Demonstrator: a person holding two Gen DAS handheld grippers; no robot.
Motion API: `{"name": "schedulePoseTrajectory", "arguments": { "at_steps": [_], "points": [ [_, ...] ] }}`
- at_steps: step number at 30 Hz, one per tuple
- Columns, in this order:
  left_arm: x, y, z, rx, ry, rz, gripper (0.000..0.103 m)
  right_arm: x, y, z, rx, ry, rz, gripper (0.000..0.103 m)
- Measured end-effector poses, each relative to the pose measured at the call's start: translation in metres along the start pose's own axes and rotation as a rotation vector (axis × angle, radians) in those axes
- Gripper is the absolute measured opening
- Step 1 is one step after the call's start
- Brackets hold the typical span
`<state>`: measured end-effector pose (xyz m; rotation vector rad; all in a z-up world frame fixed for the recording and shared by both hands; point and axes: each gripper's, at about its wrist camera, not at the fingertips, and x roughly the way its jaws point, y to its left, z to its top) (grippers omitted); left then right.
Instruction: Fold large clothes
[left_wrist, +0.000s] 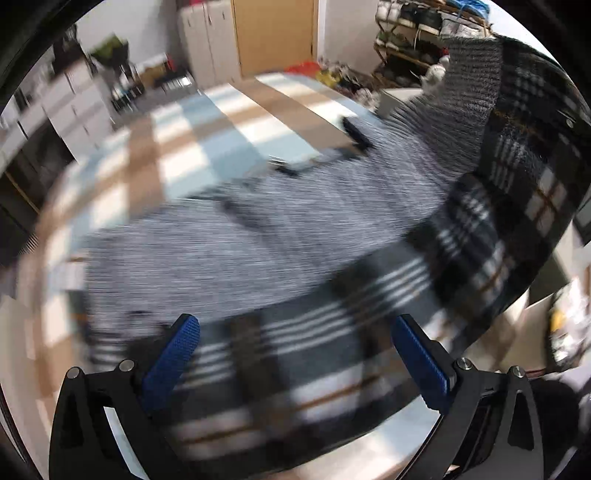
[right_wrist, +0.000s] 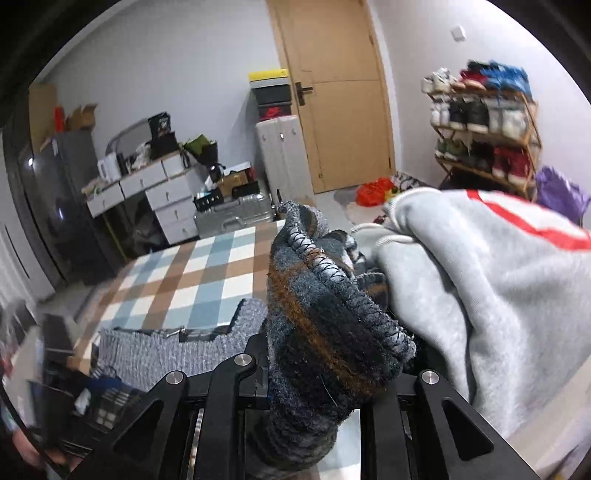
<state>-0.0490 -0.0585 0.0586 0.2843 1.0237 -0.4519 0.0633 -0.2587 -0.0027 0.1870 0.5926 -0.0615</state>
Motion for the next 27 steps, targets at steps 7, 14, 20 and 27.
{"name": "schedulePoseTrajectory", "arguments": {
  "at_steps": [7, 14, 20, 27],
  "points": [
    [0.037, 0.043, -0.024, -0.051, 0.071, -0.143, 0.102, -0.01, 0.042, -0.003, -0.107, -0.037, -0.034, 0.019],
    [-0.003, 0.095, -0.013, -0.23, -0.059, -0.366, 0.101, -0.008, 0.061, -0.003, -0.154, -0.024, -0.073, 0.019],
    [0.025, 0.118, -0.004, -0.334, -0.051, -0.364, 0.101, -0.004, 0.065, 0.001, -0.165, -0.007, -0.073, 0.019],
    [0.036, 0.097, -0.011, -0.227, 0.004, -0.218, 0.101, -0.007, 0.069, 0.0, -0.198, -0.003, -0.063, 0.019]
  ]
}}
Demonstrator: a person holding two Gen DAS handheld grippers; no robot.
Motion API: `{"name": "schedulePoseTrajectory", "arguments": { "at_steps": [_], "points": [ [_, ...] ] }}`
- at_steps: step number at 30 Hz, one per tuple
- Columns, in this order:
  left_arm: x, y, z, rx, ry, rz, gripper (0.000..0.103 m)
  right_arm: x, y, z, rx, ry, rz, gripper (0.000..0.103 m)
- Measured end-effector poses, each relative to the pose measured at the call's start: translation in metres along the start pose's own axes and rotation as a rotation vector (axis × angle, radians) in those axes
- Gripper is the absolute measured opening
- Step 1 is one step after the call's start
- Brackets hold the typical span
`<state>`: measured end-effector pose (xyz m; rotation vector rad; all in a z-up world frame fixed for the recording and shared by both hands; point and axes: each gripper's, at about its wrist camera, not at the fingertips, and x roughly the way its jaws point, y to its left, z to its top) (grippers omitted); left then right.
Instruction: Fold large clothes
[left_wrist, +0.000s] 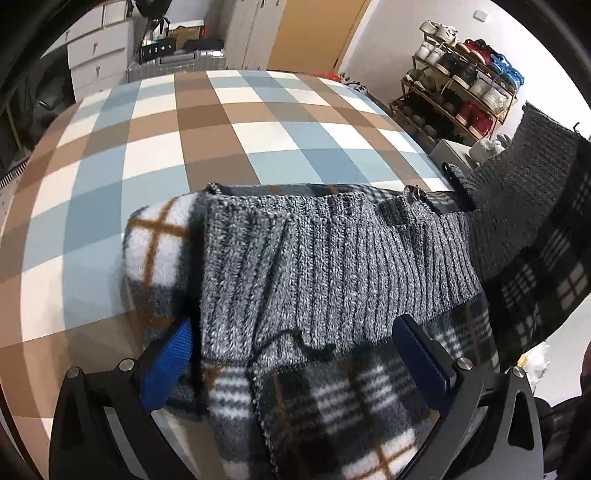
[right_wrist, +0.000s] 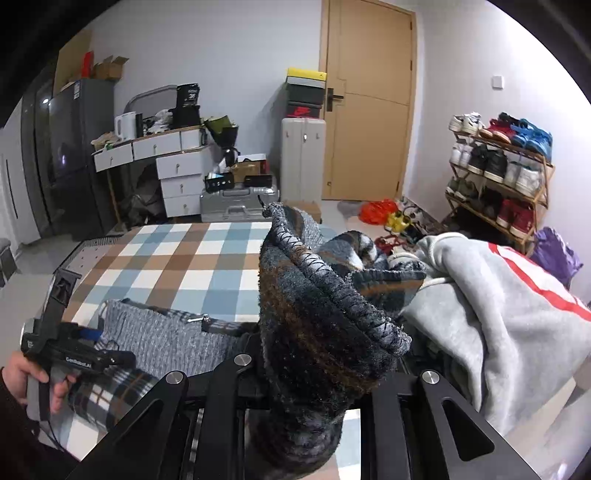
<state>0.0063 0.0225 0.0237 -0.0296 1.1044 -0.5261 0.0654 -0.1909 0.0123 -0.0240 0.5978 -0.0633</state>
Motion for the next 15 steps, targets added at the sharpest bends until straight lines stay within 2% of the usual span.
{"name": "schedulePoseTrajectory", "arguments": {
  "at_steps": [3, 5, 10, 12, 15],
  "points": [
    [-0.007, 0.007, -0.006, -0.042, 0.017, 0.009, 0.101, 0.0, -0.006, -0.001, 0.001, 0.007, 0.007, 0.019],
    [-0.012, 0.024, -0.01, -0.088, 0.026, 0.007, 0.101, 0.002, -0.011, -0.001, 0.012, 0.016, 0.011, 0.019],
    [-0.015, 0.033, -0.023, -0.144, 0.056, -0.099, 0.101, 0.007, -0.017, 0.001, 0.007, 0.027, 0.019, 0.019],
    [-0.013, 0.031, -0.028, -0.171, 0.088, -0.173, 0.101, 0.011, -0.019, 0.004, 0.0, 0.03, 0.026, 0.019],
    [-0.013, 0.014, -0.029, -0.124, 0.097, -0.15, 0.101, 0.019, -0.026, 0.013, 0.012, 0.046, 0.047, 0.019]
  ]
}}
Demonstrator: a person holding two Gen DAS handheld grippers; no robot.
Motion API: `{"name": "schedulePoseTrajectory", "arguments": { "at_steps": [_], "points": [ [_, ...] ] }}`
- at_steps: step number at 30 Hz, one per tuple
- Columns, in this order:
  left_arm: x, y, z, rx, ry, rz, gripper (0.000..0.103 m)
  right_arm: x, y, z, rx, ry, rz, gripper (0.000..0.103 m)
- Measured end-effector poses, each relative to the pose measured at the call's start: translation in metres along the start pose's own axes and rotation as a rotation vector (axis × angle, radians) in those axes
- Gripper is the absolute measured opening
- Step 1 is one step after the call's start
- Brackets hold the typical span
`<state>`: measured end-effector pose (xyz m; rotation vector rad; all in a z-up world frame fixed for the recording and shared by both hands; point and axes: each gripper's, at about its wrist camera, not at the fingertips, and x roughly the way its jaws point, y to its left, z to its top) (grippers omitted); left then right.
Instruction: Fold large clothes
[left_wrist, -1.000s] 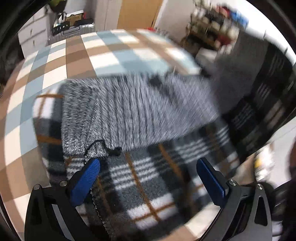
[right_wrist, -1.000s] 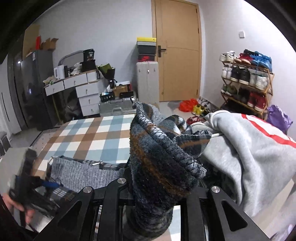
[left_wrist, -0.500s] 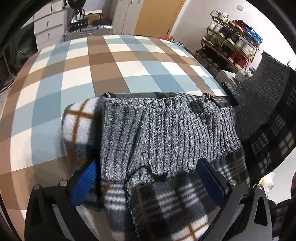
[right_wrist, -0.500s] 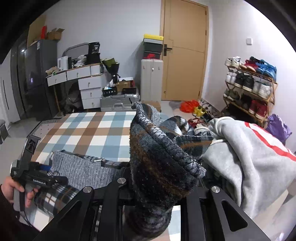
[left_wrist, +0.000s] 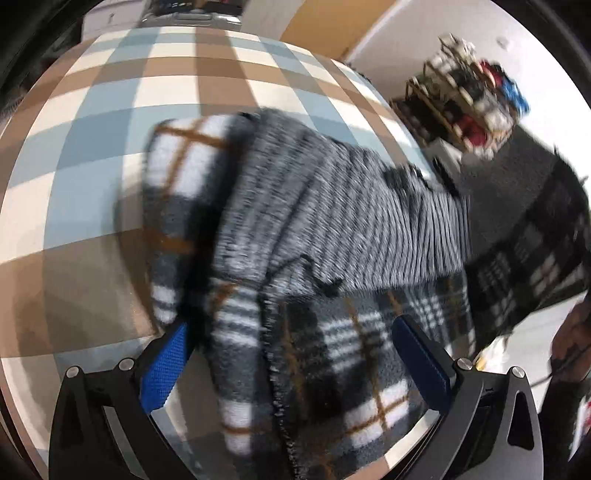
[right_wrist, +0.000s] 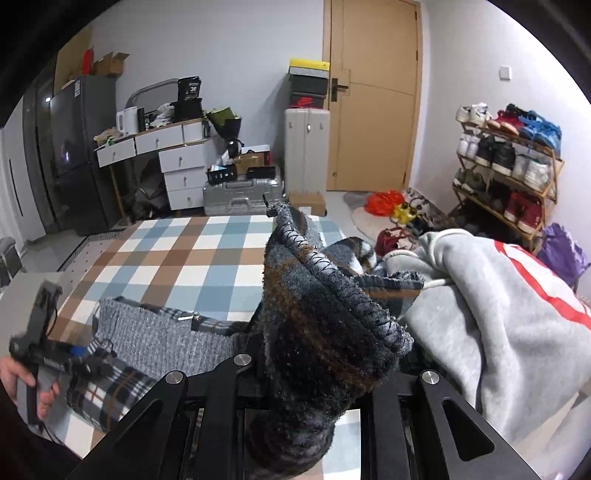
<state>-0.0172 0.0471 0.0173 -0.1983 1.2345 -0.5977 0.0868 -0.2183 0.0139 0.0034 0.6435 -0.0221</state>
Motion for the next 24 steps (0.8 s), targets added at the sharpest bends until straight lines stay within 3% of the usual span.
{"name": "schedulePoseTrajectory", "arguments": {
  "at_steps": [4, 11, 16, 20, 24],
  "points": [
    [0.006, -0.018, -0.001, -0.008, -0.002, -0.046, 0.101, 0.01, -0.008, 0.023, -0.011, 0.018, 0.004, 0.019],
    [0.03, -0.048, 0.01, -0.075, 0.075, -0.305, 0.101, -0.006, 0.038, 0.048, -0.17, -0.056, 0.003, 0.019],
    [0.006, -0.023, 0.016, -0.136, 0.066, -0.405, 0.101, -0.011, 0.111, -0.003, -0.411, -0.08, 0.018, 0.019],
    [-0.018, 0.01, 0.01, -0.202, 0.023, -0.438, 0.101, -0.004, 0.163, -0.069, -0.627, -0.091, 0.042, 0.019],
    [-0.022, 0.025, 0.002, -0.227, 0.033, -0.433, 0.101, 0.003, 0.188, -0.113, -0.708, -0.089, 0.074, 0.02]
  ]
}}
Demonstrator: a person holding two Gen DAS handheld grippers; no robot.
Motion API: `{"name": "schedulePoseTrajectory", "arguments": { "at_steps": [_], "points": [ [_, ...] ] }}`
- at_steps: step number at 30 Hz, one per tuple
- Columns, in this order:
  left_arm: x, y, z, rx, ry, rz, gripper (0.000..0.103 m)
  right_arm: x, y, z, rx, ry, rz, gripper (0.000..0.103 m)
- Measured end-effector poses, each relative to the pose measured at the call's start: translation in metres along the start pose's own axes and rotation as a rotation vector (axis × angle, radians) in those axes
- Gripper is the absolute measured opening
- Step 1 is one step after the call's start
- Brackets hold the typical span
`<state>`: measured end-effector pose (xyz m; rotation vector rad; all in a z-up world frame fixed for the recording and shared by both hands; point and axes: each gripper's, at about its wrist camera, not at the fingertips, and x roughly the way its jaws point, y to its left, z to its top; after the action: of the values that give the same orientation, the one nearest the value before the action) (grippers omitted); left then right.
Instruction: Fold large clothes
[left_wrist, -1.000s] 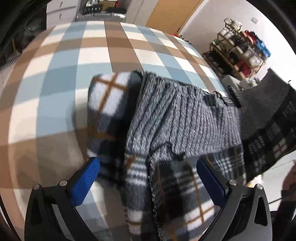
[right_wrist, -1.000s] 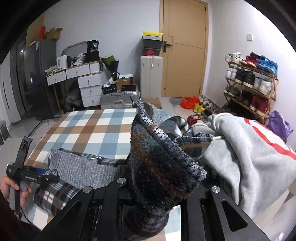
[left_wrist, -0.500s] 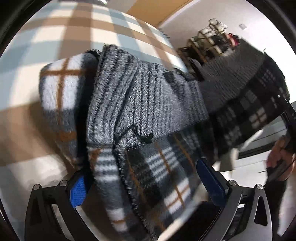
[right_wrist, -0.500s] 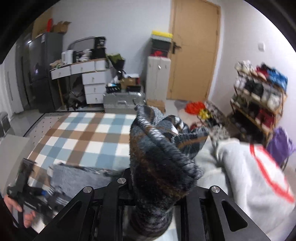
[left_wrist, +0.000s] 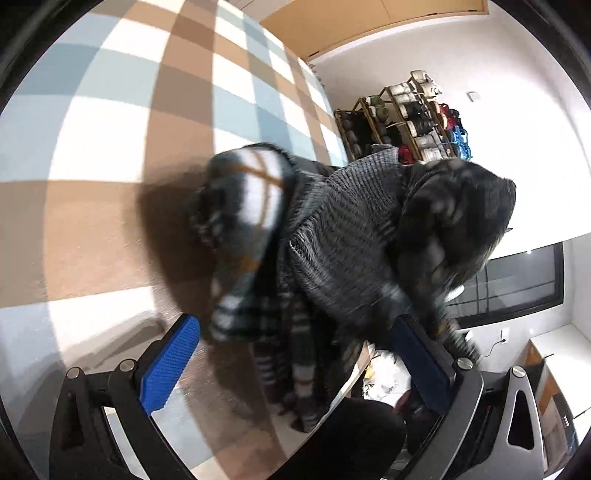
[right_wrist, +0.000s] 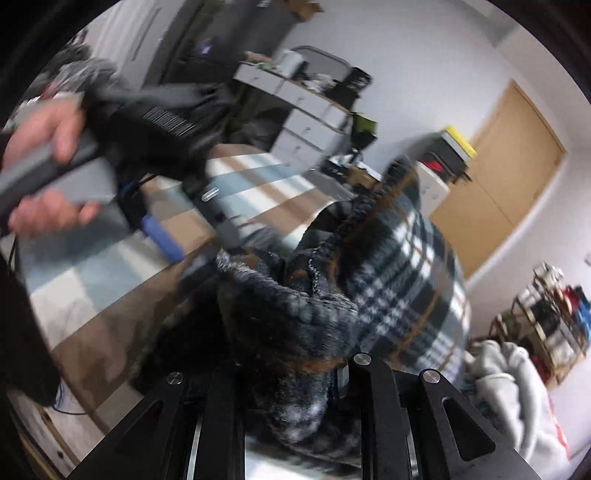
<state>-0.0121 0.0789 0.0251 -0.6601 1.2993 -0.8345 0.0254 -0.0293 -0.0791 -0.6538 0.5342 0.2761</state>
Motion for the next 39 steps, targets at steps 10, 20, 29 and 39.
{"name": "schedulePoseTrajectory", "arguments": {
  "at_steps": [10, 20, 29, 39],
  "points": [
    [-0.021, -0.027, -0.002, 0.069, -0.115, -0.061, 0.101, 0.015, 0.016, -0.016, 0.038, 0.034, 0.186, 0.026],
    [-0.059, -0.115, 0.003, 0.299, -0.194, -0.443, 0.101, 0.035, -0.043, -0.022, 0.439, 0.033, 0.623, 0.039],
    [0.042, -0.129, 0.042, 0.219, 0.06, -0.264, 0.101, 0.036, -0.047, -0.024, 0.514, 0.023, 0.742, 0.06],
    [0.039, -0.094, 0.045, 0.175, 0.015, -0.105, 0.101, -0.007, -0.093, -0.049, 0.68, -0.059, 0.992, 0.092]
  ]
}}
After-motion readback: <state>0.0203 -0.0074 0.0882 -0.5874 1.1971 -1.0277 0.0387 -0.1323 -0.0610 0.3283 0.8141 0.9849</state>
